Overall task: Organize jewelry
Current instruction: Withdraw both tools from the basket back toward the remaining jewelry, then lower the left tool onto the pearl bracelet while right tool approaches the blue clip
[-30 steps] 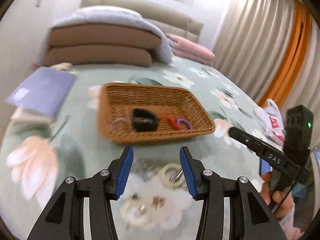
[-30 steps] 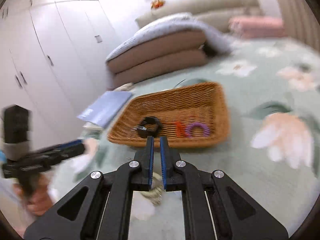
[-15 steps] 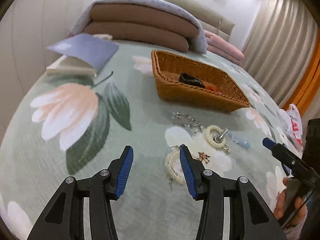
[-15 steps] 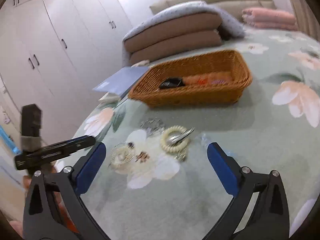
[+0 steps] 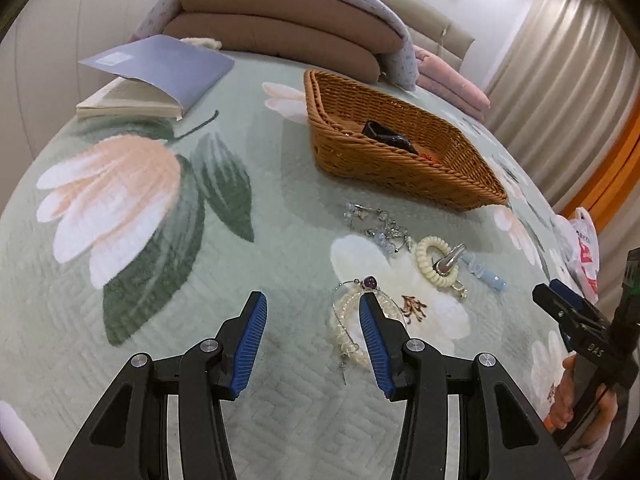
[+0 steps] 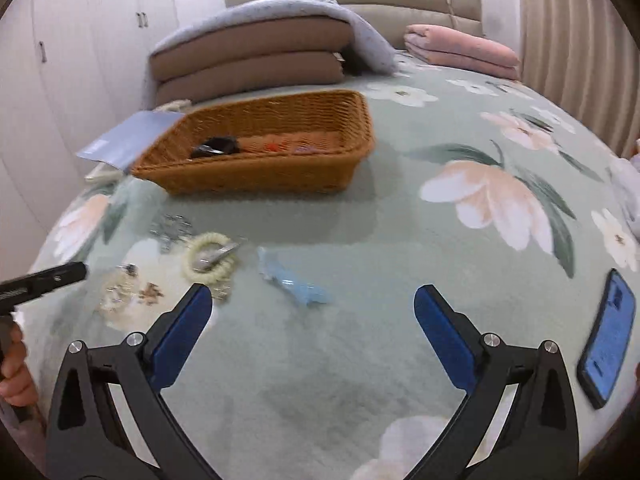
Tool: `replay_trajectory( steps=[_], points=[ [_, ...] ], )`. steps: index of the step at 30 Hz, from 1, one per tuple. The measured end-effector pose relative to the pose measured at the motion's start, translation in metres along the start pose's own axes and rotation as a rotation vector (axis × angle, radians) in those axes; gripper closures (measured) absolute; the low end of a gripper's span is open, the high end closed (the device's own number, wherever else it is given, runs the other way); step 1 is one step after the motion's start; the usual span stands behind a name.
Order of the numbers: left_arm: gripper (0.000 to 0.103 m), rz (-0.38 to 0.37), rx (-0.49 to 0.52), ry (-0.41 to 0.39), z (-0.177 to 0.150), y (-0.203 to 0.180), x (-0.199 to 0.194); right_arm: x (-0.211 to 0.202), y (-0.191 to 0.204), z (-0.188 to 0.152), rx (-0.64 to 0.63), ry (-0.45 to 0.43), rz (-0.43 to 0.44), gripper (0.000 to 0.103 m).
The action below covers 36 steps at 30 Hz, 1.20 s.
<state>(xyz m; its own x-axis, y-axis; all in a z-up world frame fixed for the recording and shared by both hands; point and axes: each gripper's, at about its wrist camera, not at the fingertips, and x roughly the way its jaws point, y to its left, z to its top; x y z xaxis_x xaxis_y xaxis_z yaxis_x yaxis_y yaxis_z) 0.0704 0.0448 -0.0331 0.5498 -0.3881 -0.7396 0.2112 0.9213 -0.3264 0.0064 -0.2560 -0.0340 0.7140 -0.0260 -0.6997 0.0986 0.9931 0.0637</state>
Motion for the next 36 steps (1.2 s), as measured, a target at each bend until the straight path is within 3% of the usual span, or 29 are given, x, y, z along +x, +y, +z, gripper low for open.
replay_trajectory(
  steps=[5,9,18,21,24,27,31,36],
  points=[
    [0.053,-0.008,0.007,-0.005,0.0,-0.001,0.0,-0.017,-0.006,0.007,-0.041,-0.043,-0.071,0.001],
    [0.053,-0.033,-0.003,0.004,0.001,0.001,0.0,-0.028,-0.004,0.012,-0.046,-0.064,-0.029,0.0],
    [0.053,-0.155,-0.014,0.161,0.025,0.006,0.012,-0.01,-0.002,0.033,-0.091,0.104,0.066,0.0],
    [0.053,-0.123,0.022,0.2,0.031,0.001,0.017,0.0,0.01,0.044,-0.207,0.188,0.098,0.0],
    [0.054,-0.097,0.037,0.235,0.031,-0.001,0.026,0.014,0.01,0.051,-0.222,0.243,0.087,0.001],
    [0.067,-0.122,0.029,0.244,0.026,0.002,0.032,0.022,0.007,0.054,-0.235,0.272,0.08,0.004],
    [0.069,-0.133,0.03,0.239,0.025,0.002,0.035,0.03,0.003,0.059,-0.221,0.307,0.101,0.027],
    [0.069,-0.132,0.04,0.216,0.025,0.002,0.026,0.043,0.004,0.053,-0.167,0.313,0.144,0.027]
  ],
)
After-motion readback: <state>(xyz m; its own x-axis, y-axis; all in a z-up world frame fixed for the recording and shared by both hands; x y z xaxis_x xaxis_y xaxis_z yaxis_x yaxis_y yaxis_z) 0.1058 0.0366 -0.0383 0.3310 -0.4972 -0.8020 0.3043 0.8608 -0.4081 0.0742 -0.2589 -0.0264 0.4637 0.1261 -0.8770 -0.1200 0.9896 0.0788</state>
